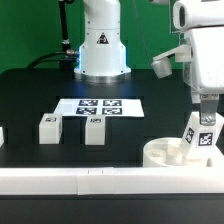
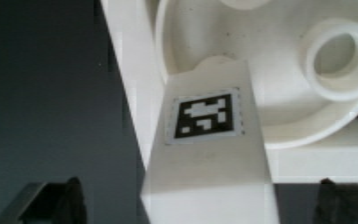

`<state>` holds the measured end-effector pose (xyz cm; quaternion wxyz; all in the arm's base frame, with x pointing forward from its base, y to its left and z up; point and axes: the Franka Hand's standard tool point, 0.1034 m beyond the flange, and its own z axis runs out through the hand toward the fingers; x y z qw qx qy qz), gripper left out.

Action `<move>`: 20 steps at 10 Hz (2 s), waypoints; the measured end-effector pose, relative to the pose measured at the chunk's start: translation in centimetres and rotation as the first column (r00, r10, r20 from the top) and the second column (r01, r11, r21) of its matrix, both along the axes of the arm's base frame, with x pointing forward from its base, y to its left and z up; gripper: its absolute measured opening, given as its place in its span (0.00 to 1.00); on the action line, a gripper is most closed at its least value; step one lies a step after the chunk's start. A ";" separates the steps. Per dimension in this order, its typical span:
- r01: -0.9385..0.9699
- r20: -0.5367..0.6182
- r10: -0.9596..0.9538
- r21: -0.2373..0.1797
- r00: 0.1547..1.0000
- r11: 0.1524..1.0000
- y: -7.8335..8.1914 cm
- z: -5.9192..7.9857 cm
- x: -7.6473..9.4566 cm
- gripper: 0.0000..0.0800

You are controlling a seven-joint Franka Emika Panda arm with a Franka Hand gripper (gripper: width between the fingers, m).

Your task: Assemble stool

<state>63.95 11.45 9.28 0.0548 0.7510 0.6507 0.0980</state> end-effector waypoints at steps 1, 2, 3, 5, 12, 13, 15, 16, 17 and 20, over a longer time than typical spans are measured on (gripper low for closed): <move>0.020 -0.001 -0.020 0.004 1.000 1.000 0.0 0.0 0.0 0.81; -0.027 -0.007 0.026 -0.015 1.000 1.000 0.0 -0.2 0.1 0.81; -0.070 -0.018 0.069 -0.037 0.997 0.997 0.1 -0.7 0.6 0.81; -0.095 -0.020 0.094 -0.052 0.995 0.994 0.0 -1.2 1.4 0.81; -0.082 -0.025 0.081 -0.051 0.996 0.995 -0.4 -1.1 1.2 0.46; -0.082 -0.025 0.080 -0.051 0.996 0.995 -0.4 -1.1 1.2 0.46; -0.025 -0.026 0.024 -0.038 0.999 0.999 -0.4 -1.0 1.2 0.46; 0.082 -0.027 -0.082 -0.012 0.996 0.997 -0.4 -1.1 1.3 0.46; 0.220 -0.022 -0.219 0.030 0.975 0.975 -0.3 -1.1 1.4 0.46; 0.459 -0.038 -0.457 0.099 0.889 0.883 -0.2 -1.1 1.5 0.46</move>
Offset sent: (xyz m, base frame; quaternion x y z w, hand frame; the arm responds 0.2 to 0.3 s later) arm 0.0287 0.0096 -0.0131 0.0141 -0.0287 -0.1676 0.9853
